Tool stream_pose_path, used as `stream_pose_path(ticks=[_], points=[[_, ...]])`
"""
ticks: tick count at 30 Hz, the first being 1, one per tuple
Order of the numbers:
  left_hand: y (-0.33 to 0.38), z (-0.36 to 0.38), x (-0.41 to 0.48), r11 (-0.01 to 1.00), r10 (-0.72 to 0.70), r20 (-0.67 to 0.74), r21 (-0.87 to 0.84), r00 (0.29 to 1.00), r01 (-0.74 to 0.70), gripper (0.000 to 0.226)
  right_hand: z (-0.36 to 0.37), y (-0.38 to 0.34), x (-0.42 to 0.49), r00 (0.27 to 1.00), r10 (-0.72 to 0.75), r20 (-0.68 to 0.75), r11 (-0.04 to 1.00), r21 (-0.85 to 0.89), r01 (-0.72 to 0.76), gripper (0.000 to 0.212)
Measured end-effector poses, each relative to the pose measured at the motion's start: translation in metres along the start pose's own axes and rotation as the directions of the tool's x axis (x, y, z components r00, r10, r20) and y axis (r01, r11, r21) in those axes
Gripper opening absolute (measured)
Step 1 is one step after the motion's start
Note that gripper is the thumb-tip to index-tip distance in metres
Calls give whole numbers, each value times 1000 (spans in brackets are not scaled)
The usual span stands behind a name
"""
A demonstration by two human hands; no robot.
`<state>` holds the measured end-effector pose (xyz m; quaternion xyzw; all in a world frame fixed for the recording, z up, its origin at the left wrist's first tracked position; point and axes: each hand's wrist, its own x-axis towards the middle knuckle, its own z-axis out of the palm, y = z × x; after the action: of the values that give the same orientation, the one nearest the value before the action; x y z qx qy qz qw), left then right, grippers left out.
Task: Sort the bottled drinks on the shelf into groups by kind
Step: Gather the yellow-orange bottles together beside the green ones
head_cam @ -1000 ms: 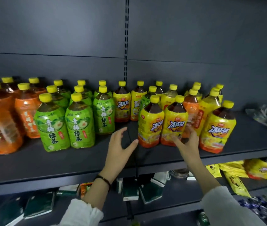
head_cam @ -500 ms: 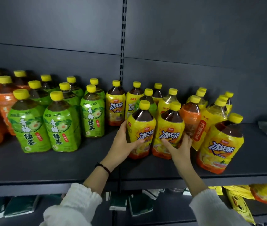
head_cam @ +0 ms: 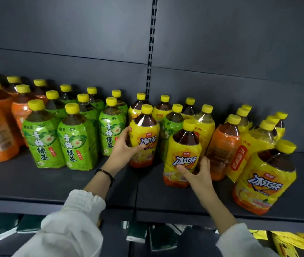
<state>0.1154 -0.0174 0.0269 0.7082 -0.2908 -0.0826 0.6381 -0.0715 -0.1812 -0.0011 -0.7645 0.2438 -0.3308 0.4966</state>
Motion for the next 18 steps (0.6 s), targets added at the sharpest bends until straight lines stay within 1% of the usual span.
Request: stream_pose_path(ticks=[3,6,9,11,13,18], points=[[-4,-4,9,998,-2,-12,63,1000,3,81,5,-1,1,1000,-5,21,1000,12,4,59],[-8,-3,10,977,63,-53,209,997,-50,81,11,-1,1,999,-14,31,1000,17,13,63],[-15,0,1,927,199,-191,355,961,-122,77,19,-2,1,999,-23,45,1000,18,22,67],[-19,2,-6,890,269,-299,442,915,-117,73,25,-3,0,998,-29,48,999,28,28,67],[-20,4,-8,902,264,-348,420,900,-102,68,31,-4,1,998,-40,53,999,38,38,63],[-23,6,7,910,239,-340,405,909,-88,53,60,-14,6,997,-54,64,998,19,52,64]])
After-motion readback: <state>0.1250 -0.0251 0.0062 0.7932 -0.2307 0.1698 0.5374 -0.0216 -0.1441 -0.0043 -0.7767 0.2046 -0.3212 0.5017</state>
